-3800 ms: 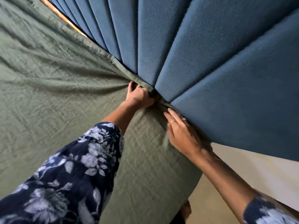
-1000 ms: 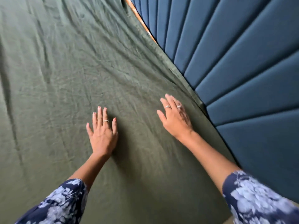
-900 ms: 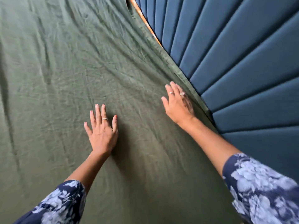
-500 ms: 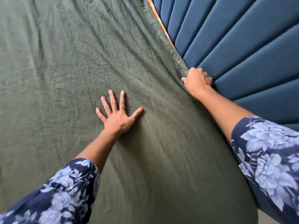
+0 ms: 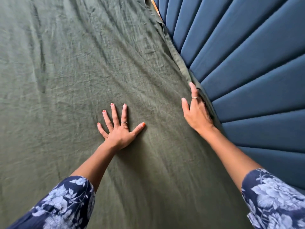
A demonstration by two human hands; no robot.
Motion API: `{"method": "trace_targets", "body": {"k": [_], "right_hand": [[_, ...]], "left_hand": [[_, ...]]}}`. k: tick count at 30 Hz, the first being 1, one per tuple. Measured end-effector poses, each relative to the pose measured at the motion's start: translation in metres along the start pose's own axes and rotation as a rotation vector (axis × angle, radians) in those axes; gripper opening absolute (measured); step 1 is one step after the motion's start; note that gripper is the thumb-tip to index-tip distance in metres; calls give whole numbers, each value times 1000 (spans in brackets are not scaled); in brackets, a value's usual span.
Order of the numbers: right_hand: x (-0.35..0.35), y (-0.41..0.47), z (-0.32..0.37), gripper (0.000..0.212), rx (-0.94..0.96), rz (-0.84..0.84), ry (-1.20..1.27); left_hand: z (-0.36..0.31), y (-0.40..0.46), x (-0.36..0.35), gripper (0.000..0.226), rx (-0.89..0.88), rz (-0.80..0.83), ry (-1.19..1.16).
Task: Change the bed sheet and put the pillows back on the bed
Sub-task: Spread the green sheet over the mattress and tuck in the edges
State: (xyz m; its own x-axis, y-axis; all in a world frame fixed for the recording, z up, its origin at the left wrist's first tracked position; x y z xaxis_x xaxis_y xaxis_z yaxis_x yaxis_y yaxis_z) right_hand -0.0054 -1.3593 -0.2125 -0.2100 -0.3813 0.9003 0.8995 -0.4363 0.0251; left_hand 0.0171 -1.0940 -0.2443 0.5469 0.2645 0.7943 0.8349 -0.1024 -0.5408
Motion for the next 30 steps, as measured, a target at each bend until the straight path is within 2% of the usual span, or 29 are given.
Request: {"method": "trace_targets", "body": {"k": [4, 9, 17, 22, 28, 30], "right_hand": [[-3, 7, -11, 65, -114, 106, -9], [-3, 35, -13, 61, -397, 166, 162], [-28, 72, -19, 87, -600, 442, 156], [-31, 74, -19, 79, -562, 365, 239], [-25, 52, -23, 60, -333, 281, 264], [-16, 42, -19, 55, -235, 188, 225]], "left_hand": [[-1, -4, 2, 92, -6, -69, 6], [-1, -16, 5, 91, -20, -200, 66], [-15, -26, -20, 94, -38, -127, 90], [-15, -22, -21, 96, -36, -83, 103], [-18, -24, -18, 94, -14, -50, 110], [-18, -24, -18, 94, -12, -44, 108]]}}
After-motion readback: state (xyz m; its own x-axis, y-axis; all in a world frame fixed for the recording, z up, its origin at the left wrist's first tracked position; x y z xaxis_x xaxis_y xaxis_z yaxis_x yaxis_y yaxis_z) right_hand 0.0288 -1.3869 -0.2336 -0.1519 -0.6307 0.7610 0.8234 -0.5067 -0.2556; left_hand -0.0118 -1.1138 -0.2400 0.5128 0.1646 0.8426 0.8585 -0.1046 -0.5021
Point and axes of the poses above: each hand's wrist, its own y-axis towards the middle knuckle, its own x-axis out of the back of the hand, z = x × y, the point moved 5 cm from there along y, towards the middle knuckle, and after that the axes turned 8 degrees about -z, right-handed, at the moved point
